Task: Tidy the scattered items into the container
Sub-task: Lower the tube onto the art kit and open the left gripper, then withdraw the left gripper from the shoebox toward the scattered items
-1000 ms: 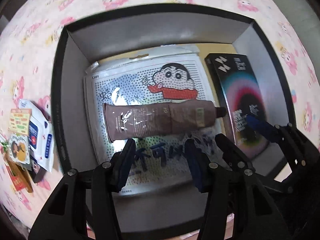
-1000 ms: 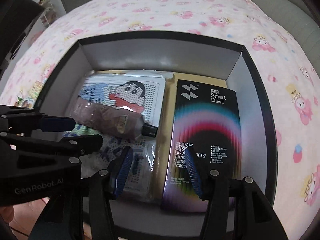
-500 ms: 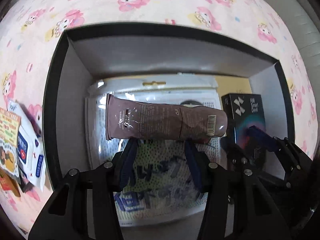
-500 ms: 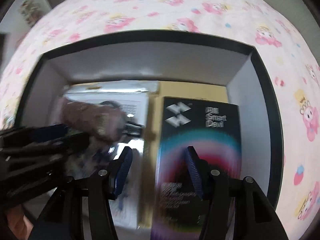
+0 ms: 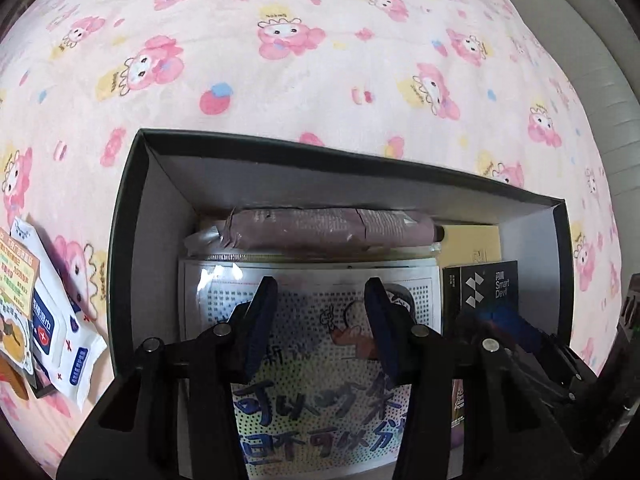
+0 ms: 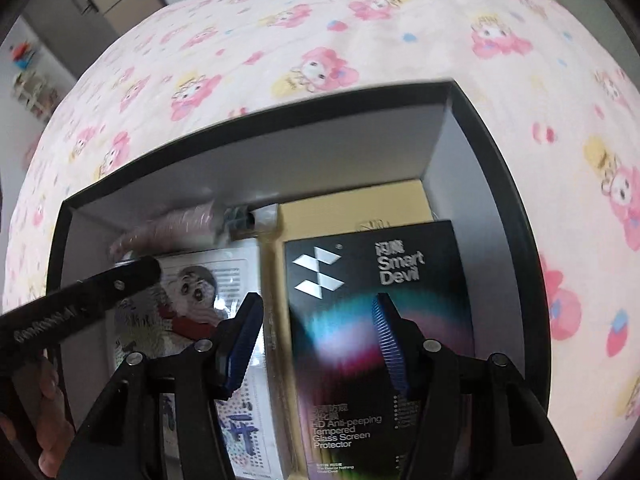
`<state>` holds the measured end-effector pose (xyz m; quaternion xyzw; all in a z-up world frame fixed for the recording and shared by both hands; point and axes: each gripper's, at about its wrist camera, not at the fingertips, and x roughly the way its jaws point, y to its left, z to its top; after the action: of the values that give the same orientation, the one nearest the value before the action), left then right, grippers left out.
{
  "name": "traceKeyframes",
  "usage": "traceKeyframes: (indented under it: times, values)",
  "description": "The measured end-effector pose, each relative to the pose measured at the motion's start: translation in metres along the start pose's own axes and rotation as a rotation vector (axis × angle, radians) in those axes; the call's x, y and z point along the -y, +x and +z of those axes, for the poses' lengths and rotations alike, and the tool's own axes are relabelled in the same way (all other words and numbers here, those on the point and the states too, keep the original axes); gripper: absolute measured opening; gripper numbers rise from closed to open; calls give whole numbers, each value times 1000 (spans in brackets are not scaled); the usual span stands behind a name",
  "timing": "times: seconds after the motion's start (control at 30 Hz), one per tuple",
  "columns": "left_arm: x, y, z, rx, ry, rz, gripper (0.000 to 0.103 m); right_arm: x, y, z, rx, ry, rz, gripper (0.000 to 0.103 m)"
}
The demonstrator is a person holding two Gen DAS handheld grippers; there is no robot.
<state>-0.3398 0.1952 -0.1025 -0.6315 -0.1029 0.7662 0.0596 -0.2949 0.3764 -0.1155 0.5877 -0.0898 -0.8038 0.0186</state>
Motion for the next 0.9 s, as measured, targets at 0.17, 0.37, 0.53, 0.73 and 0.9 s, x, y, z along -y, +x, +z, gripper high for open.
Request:
traceKeyframes:
  times: [0.17,0.37,0.53,0.73,0.9]
  values:
    - [-4,9,12,13,-15,24,47,-4,3,0,-3,5,9,56]
    - [-13,18,7,1,26,34,46,0,4,10,54,28,7,56]
    - [-11,14,-8,-16,36,24,46,-1,-6,0,87,31,51,56]
    - [-7,-28,-45,132,158,0,47,-24,-37,-24,194,-49,-14,56]
    - [-17,-72,-80,280,215,-14,52,-51,-67,-42,333,-82,-88,56]
